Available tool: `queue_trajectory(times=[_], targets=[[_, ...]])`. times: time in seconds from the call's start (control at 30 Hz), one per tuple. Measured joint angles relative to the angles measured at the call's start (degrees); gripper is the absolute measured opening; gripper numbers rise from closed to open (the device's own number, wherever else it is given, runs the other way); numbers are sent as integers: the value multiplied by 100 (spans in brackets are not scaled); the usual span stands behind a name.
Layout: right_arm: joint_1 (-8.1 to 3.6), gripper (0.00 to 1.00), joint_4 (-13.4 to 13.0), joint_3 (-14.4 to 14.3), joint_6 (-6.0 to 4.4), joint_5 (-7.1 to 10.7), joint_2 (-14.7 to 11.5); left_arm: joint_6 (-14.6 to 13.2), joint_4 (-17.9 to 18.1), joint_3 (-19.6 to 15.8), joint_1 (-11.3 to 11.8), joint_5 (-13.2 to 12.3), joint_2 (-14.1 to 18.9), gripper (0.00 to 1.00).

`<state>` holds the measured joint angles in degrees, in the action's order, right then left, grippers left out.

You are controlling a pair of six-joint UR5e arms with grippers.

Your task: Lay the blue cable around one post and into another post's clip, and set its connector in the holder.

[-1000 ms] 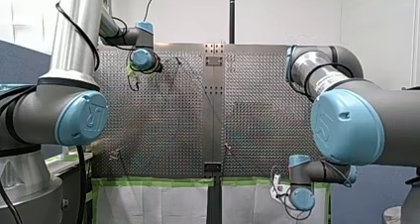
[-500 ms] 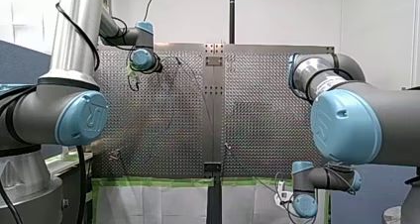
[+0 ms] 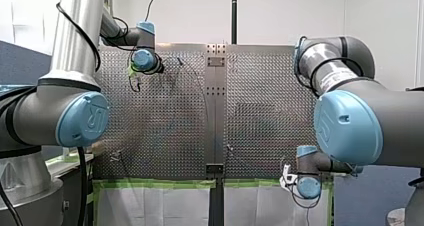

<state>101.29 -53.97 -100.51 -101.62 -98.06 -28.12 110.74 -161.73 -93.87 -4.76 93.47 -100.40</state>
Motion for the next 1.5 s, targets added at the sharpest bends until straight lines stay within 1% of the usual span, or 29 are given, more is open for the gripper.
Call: queue_trajectory(times=[0.17, 0.3, 0.4, 0.5, 0.57, 0.63, 0.7, 0.73, 0.83, 0.9, 0.93, 1.0, 1.07, 1.23, 1.33, 1.43, 1.5], targets=[[-11, 18, 60, 0, -9, 9, -236, 4, -1, 1, 0, -2, 0, 100], [-23, 18, 190, -7, -6, -42, -415, 16, -15, 2, 0, -2, 0, 100], [-17, 18, 254, -30, 15, -73, -478, 22, -23, -1, -1, -3, 0, 100], [38, 18, 279, -69, 78, -46, -523, 25, -23, -1, 0, -2, 0, 100], [127, 18, 285, -94, 166, -56, -551, 26, -19, 0, 0, -1, 0, 100], [240, 18, 282, -107, 219, -128, -563, 28, -13, 1, 3, 0, 0, 100], [344, 18, 279, -115, 230, -216, -569, 31, -14, -2, 3, -2, 0, 100], [418, 18, 276, -118, 232, -280, -571, 32, -14, -1, 0, -4, 0, 100], [608, 18, 251, -122, 238, -379, -571, 34, -16, -1, -14, -7, 0, 100], [716, 18, 231, -122, 254, -403, -572, 35, -16, -2, -20, -8, 0, 100], [787, 18, 216, -122, 279, -412, -574, 37, -15, -2, -22, -8, 0, 100], [892, 18, 197, -123, 312, -419, -573, 46, -12, -1, -21, -9, 0, 100], [1005, 18, 188, -123, 311, -423, -572, 53, -13, -1, -21, -9, 0, 100], [1254, 18, 200, -123, 250, -451, -575, 60, -43, -2, -23, -9, 0, 100], [1341, 18, 222, -123, 240, -484, -591, 63, -67, -1, -25, -9, 0, 100], [1364, 18, 260, -153, 237, -558, -670, 89, -75, 0, -25, -9, 0, 100], [1364, 18, 237, -215, 218, -615, -754, 103, -77, -1, -26, -9, 0, 100]])
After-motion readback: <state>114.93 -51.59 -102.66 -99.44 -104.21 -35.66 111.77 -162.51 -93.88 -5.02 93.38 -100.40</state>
